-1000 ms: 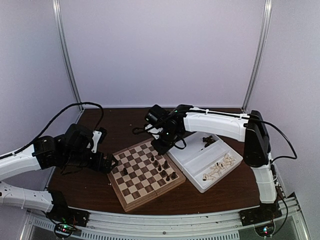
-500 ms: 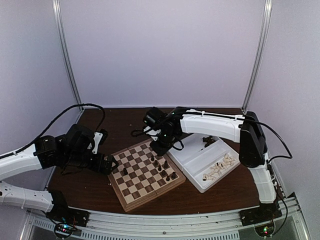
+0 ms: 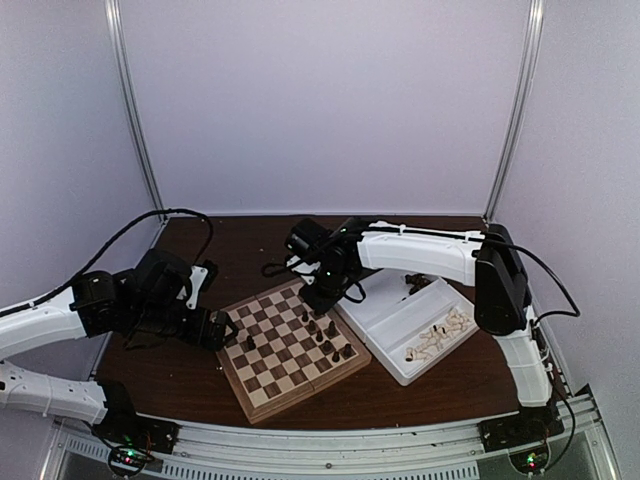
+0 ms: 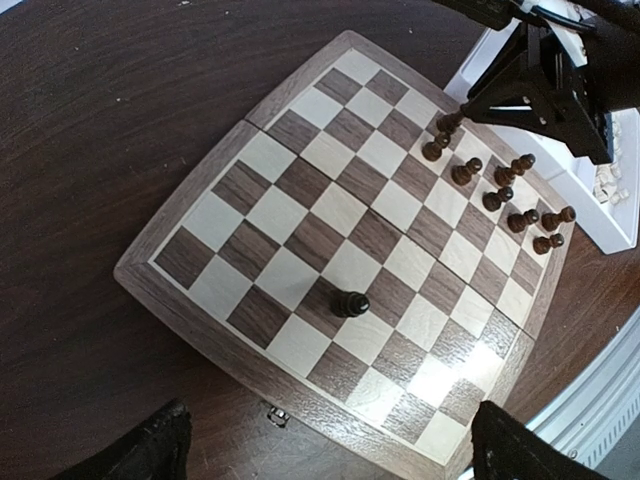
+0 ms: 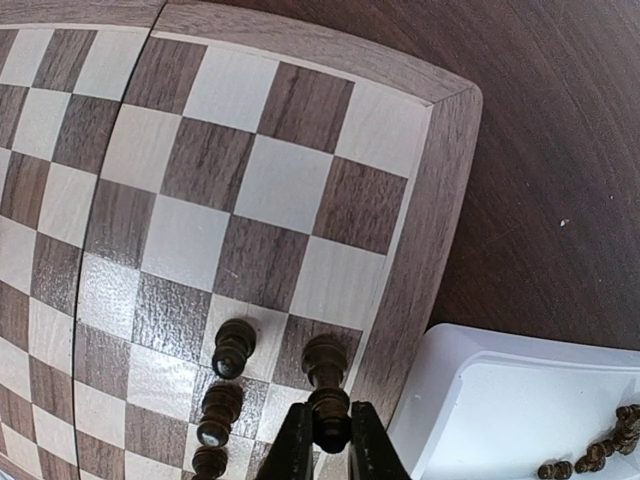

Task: Set up the chess pieces on the board
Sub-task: Place the chess piece on the chessboard.

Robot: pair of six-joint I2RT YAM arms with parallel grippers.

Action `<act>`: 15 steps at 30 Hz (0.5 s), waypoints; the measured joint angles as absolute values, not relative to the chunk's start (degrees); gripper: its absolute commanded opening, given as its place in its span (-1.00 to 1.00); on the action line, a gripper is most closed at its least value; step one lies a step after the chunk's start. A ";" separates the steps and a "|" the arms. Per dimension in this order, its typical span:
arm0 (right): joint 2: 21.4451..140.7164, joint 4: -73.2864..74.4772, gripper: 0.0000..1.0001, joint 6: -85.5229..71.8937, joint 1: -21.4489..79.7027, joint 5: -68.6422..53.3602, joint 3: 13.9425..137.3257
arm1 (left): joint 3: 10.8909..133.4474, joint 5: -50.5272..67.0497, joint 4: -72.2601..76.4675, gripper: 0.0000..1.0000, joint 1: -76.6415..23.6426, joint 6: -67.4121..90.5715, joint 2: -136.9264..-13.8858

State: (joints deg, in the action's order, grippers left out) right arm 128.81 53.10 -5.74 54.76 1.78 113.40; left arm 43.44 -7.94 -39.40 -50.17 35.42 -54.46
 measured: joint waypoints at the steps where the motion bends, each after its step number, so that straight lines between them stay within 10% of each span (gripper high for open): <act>1: 128.81 53.08 -0.76 -5.72 54.76 1.78 113.40 | 43.44 -7.88 -39.40 0.95 -50.15 35.42 -54.54; 5: 128.81 53.01 -0.38 -5.54 54.76 1.78 113.40 | 43.44 -7.62 -39.42 0.95 -49.91 35.42 -54.76; 15: 128.40 52.07 -0.28 -5.52 54.76 2.31 113.30 | 43.55 -7.44 -39.59 0.95 -49.78 35.42 -54.76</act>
